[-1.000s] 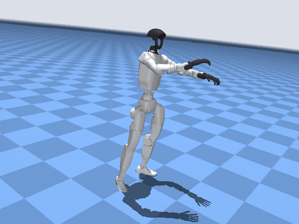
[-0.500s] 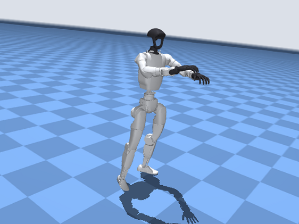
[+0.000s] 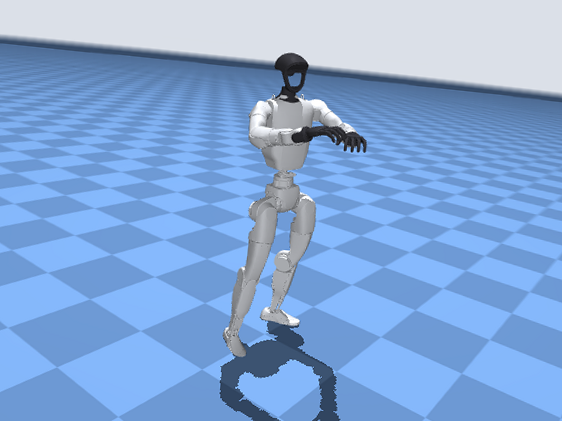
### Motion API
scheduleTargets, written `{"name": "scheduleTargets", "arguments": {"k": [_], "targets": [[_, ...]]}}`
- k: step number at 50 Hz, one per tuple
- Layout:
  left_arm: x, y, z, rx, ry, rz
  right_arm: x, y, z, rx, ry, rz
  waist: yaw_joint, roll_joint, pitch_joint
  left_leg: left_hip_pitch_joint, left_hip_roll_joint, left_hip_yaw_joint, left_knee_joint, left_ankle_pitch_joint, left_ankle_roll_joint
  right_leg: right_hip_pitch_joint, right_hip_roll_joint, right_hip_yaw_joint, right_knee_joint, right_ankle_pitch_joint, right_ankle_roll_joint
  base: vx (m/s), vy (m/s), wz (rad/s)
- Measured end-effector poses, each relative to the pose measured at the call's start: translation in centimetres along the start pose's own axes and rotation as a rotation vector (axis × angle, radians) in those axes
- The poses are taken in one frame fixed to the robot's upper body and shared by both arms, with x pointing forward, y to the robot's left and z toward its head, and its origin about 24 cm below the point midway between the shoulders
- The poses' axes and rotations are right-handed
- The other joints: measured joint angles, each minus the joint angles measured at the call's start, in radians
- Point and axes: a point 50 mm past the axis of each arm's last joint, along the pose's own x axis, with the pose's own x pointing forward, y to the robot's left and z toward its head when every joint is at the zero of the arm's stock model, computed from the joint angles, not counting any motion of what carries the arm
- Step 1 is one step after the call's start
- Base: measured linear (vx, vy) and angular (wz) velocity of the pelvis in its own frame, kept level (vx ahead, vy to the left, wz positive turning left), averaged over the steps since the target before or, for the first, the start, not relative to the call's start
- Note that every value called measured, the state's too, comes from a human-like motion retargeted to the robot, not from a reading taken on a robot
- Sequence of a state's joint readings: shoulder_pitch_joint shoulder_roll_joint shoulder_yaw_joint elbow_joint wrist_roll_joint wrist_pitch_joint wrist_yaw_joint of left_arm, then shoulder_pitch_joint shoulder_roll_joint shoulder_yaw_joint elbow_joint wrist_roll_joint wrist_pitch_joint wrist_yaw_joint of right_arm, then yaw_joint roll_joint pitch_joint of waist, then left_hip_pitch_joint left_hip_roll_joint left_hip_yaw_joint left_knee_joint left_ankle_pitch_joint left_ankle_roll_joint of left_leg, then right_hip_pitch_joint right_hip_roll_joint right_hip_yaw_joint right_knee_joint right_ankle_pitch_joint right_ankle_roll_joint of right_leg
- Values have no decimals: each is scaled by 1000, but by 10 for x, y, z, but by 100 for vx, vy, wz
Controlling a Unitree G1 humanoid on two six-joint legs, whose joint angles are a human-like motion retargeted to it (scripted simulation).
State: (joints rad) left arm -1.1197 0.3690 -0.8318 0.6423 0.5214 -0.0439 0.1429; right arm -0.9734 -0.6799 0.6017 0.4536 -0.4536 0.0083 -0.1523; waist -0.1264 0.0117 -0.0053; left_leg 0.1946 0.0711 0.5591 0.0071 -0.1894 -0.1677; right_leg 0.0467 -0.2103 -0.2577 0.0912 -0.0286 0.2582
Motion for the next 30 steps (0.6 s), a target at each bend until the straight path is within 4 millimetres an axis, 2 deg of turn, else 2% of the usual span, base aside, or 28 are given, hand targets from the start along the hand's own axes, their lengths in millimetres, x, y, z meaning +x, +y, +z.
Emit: {"name": "scheduleTargets", "arguments": {"k": [5, 8, 11, 17, 20, 22, 25, 30], "targets": [[-2, -33, 4, -17, 10, -134, 5, -33, 8, 5, -42, -145, -26, 7, 2, 0, 1, 2, 1, 0, 0, 0, 1, 2, -1, -2, -2, 0, 0, 0], [1, -36, 10, -7, -8, -141, 4, -34, 6, 8, -35, -163, -36, 9, 3, 0, 2, 1, 1, 1, -1, 0, 1, 1, 0, -4, -4, 0, 0, 0], [10, -23, 19, 4, -41, -86, 0, -17, -4, 1, 4, -94, -40, 11, 3, 0, 3, 0, 2, 1, -3, 1, 2, 0, 1, -7, -6, 0, 0, 0], [24, 27, 40, -13, -115, 102, -18, 33, -28, -3, 118, 141, -42, 17, 3, -1, 7, -3, 3, 2, -9, 1, 4, -4, 4, -10, -10, 0, 0, 0], [26, 45, 47, -50, -141, 181, -23, 41, -34, 1, 144, 171, -44, 21, 4, -1, 8, -4, 3, 3, -11, 2, 5, -5, 4, -11, -11, 0, 0, 0], [24, 48, 49, -73, -152, 203, -22, 34, -34, -2, 141, 139, -46, 24, 4, -2, 8, -5, 3, 4, -11, 2, 6, -6, 4, -11, -11, 0, 0, 0], [22, 39, 51, -95, -159, 168, -16, 14, -31, -8, 118, 51, -51, 27, 4, -2, 9, -6, 4, 5, -10, 3, 6, -7, 3, -11, -10, 0, 0, 0], [16, -1, 50, -124, -145, -18, -4, -25, -19, 5, 67, -118, -57, 28, 2, -3, 10, -9, 6, 6, -8, 5, 6, -10, 2, -12, -10, 0, 0, 0]]}}
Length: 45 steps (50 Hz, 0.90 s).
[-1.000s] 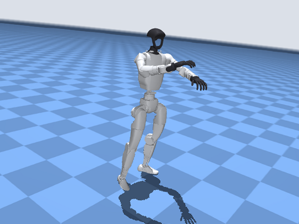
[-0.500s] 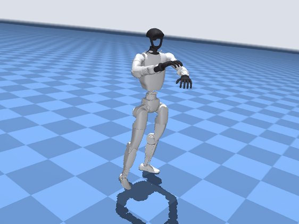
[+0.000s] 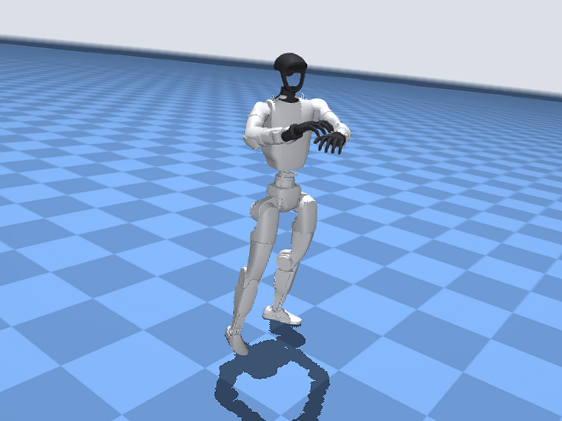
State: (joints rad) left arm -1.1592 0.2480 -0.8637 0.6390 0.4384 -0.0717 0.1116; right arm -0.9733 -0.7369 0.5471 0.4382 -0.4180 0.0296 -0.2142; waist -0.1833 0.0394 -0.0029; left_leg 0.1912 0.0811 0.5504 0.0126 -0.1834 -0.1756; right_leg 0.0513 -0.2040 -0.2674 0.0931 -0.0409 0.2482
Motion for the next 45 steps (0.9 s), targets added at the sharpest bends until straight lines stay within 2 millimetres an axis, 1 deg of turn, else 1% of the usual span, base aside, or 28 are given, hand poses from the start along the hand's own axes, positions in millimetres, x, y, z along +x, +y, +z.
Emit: {"name": "scheduleTargets", "arguments": {"k": [3, 5, 8, 13, 15, 17, 19, 21, 25, 28, 30, 32, 35, 39, 41, 43, 45], "targets": [[-3, -14, -2, -7, 6, -55, 3, -8, 5, 14, -16, -54, 2, -3, -2, -1, 1, -3, 1, 1, 1, 1, 0, -3, 0, -1, 0, 0, 0, 0], [-3, -14, -1, 9, -2, -53, 1, -4, 4, 9, -16, -43, 7, -6, -4, -1, 2, -5, 1, 1, 1, 2, 1, -5, 1, -2, 0, 0, 0, 0], [0, 3, 1, 53, -30, 4, -7, 19, -3, -13, 10, 63, 18, -12, -7, -2, 4, -10, 2, 2, -1, 4, 1, -10, 2, -3, 0, 0, 0, 0], [4, 50, 8, 101, -74, 168, -29, 66, -19, -26, 89, 278, 37, -18, -10, -3, 6, -21, 2, 4, -4, 9, 2, -22, 5, -4, -1, 0, 0, 0], [5, 64, 10, 98, -82, 227, -36, 77, -24, -23, 115, 318, 44, -21, -12, -5, 7, -26, 2, 5, -5, 10, 2, -28, 4, -4, 0, 0, 0, 0], [5, 71, 11, 92, -85, 261, -37, 78, -25, -22, 122, 314, 50, -24, -14, -7, 7, -32, 2, 6, -7, 12, 1, -33, 4, -4, 0, 0, 0, 0], [6, 72, 12, 84, -84, 264, -33, 72, -24, -24, 112, 278, 54, -27, -14, -9, 6, -37, 1, 7, -7, 15, 0, -39, 3, -4, 0, 0, 0, 0], [6, 64, 11, 75, -78, 233, -26, 60, -19, -26, 87, 218, 57, -30, -15, -10, 5, -43, 1, 9, -8, 17, -1, -45, 1, -3, 0, 0, 0, 0], [6, 32, 7, 55, -54, 100, -8, 25, -3, -19, 16, 67, 61, -38, -14, -14, 3, -54, 2, 11, -8, 22, -4, -55, -2, -2, -1, 0, 0, 0], [1, 9, 0, 46, -30, 5, 1, 2, 9, -5, -37, -32, 66, -46, -14, -17, 1, -60, 2, 13, -7, 24, -7, -62, -4, -2, -2, 0, 0, 0], [-3, 1, -5, 46, -16, -30, 3, -6, 14, 2, -63, -70, 72, -52, -14, -19, 1, -64, 2, 14, -6, 25, -8, -65, -5, -1, -2, 0, 0, 0], [-6, 1, -10, 55, -9, -29, 2, -5, 16, -1, -75, -66, 80, -58, -14, -20, 0, -66, 2, 14, -6, 26, -8, -68, -6, 0, -1, 0, 0, 0], [-11, 16, -18, 83, -5, 17, -4, 12, 13, -18, -65, 16, 95, -67, -15, -22, 0, -69, 3, 14, -6, 26, -8, -71, -6, 2, -1, 0, 0, 0], [-18, 48, -29, 131, 13, 114, -17, 52, 2, -48, -16, 225, 117, -76, -13, -22, 1, -72, 2, 14, -6, 26, -8, -74, -5, 3, 0, 0, 0, 0], [-22, 60, -35, 144, 32, 153, -25, 69, -3, -50, 10, 307, 129, -81, -15, -23, 1, -73, 2, 14, -6, 26, -8, -75, -5, 4, 1, 0, 0, 0], [-26, 67, -42, 148, 57, 182, -28, 76, -5, -45, 25, 338, 139, -86, -15, -24, 0, -74, 1, 14, -5, 26, -8, -76, -5, 5, 2, 0, 0, 0], [-31, 68, -50, 142, 86, 192, -27, 75, -5, -35, 29, 313, 148, -91, -14, -25, -1, -76, 0, 14, -4, 26, -9, -78, -5, 7, 4, 0, 0, 0]]}}
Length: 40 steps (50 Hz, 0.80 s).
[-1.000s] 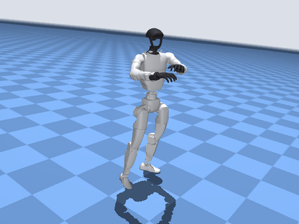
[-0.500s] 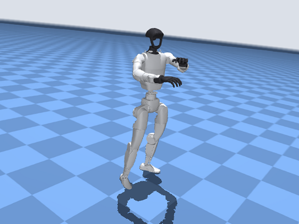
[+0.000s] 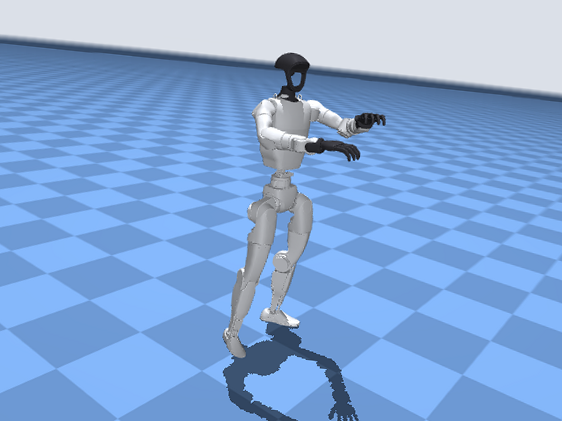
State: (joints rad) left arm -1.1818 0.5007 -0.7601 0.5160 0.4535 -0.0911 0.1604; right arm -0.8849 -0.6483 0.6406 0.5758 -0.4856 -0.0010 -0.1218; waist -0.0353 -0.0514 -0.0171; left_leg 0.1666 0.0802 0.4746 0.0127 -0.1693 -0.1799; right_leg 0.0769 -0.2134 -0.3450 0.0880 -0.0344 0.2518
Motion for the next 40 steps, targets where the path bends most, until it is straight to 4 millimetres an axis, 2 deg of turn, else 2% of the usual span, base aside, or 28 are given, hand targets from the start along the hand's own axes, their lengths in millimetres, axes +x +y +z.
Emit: {"name": "scheduleTargets", "arguments": {"k": [3, 9, 12, 14, 16, 22, 25, 27, 30, 35, 40], "targets": [[-9, -13, -11, -12, 44, -47, 4, -19, 6, 19, -24, -102, 12, -8, 2, -1, -2, -3, -1, 0, 2, 0, -2, -2, -1, 2, 1, 0, 0, 0], [-33, -63, -23, -45, 113, -259, 9, -69, 28, 37, -116, -305, 32, -24, 8, -4, -7, -9, -2, 1, 6, 2, -7, -7, -5, 5, 1, 0, 0, 0], [-41, -78, -26, -57, 134, -321, 8, -81, 37, 46, -151, -360, 45, -33, 10, -6, -10, -12, -2, 1, 7, 2, -9, -9, -7, 7, 0, 0, 0, 0], [-43, -78, -28, -55, 139, -319, 8, -79, 39, 48, -160, -356, 56, -39, 11, -8, -11, -13, -2, 1, 7, 2, -10, -11, -7, 8, 0, 0, 0, 0], [-42, -71, -30, -42, 137, -290, 8, -67, 37, 45, -152, -314, 68, -45, 12, -9, -11, -15, -2, 0, 7, 2, -11, -12, -7, 9, 0, 0, 0, 0], [-30, -24, -39, 28, 127, -115, 7, -5, 26, 49, -75, -62, 109, -56, 12, -11, -13, -17, -1, -1, 7, 0, -13, -14, -4, 11, 1, 0, 0, 0], [-29, -4, -44, 49, 135, -29, 6, 12, 27, 65, -65, -12, 125, -59, 12, -12, -14, -18, -1, -2, 7, -1, -14, -15, -3, 12, 3, 0, 0, 0], [-32, 1, -49, 57, 149, -5, 7, 9, 32, 76, -81, -42, 132, -61, 11, -13, -15, -20, -2, -2, 8, -1, -16, -16, -3, 13, 4, 0, 0, 0], [-39, -6, -58, 65, 182, -39, 10, -8, 42, 89, -122, -131, 141, -64, 10, -14, -18, -22, -2, -3, 10, -1, -18, -18, -4, 14, 5, 0, 0, 0], [-59, -39, -72, 43, 251, -217, 16, -51, 61, 94, -204, -280, 151, -71, 10, -17, -22, -28, -1, -3, 14, 1, -22, -24, -6, 15, 3, 0, 0, 0], [-73, -56, -74, -10, 279, -275, 14, -73, 75, 113, -272, -341, 162, -79, 13, -20, -24, -36, -2, -3, 14, 3, -25, -31, -6, 15, 0, 0, 0, 0]]}}
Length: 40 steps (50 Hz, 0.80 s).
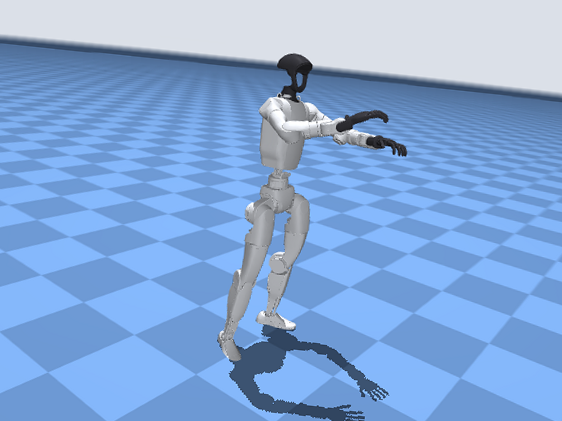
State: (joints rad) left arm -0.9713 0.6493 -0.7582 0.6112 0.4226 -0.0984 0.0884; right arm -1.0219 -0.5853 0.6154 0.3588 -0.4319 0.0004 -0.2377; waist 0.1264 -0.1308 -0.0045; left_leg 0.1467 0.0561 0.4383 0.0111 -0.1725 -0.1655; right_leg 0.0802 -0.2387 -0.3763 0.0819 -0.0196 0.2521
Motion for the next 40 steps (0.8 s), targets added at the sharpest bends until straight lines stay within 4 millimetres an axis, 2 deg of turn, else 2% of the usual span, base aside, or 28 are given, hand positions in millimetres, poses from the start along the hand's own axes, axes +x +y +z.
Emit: {"name": "scheduleTargets", "arguments": {"k": [5, 13, 18, 24, 27, 32, 40], "targets": [[-6, 14, 7, -45, -63, 34, -8, -2, 4, 41, -33, 32, 13, -4, 2, -3, -1, -7, -1, 0, -1, 1, -1, -7, 1, 1, 1, 0, 0, 0], [-15, 61, 17, -70, -153, 10, -28, -14, 0, 54, -57, 191, 22, -3, 4, -6, -1, -12, -2, 0, 0, 2, -1, -13, -3, 3, 7, 0, 0, 0], [-35, 95, 22, -69, -226, 47, -47, -43, 2, 49, -117, 229, 17, 5, 12, -9, 1, -8, -1, 1, -3, -1, 2, -11, -7, 5, 10, 0, 0, 0], [-83, 123, 22, -42, -313, 151, -83, -86, 3, -14, -182, 180, 6, 21, 17, -17, 12, 2, 1, 4, -15, -12, 15, -4, -15, 10, 10, 0, 0, 0], [-109, 127, 19, -34, -323, 172, -105, -103, 1, -42, -177, 184, 0, 29, 21, -20, 17, 6, 2, 6, -22, -17, 20, -1, -17, 12, 10, 0, 0, 0], [-145, 120, 8, -40, -280, 164, -143, -119, -8, -40, -86, 217, -3, 37, 30, -24, 22, 10, 3, 8, -31, -22, 26, 3, -18, 12, 10, 0, 0, 0], [-183, 110, -7, -96, -185, 207, -192, -137, -20, -10, 88, 174, 0, 46, 46, -30, 28, 16, 3, 10, -34, -32, 33, 8, -16, 10, 10, 0, 0, 0]]}}
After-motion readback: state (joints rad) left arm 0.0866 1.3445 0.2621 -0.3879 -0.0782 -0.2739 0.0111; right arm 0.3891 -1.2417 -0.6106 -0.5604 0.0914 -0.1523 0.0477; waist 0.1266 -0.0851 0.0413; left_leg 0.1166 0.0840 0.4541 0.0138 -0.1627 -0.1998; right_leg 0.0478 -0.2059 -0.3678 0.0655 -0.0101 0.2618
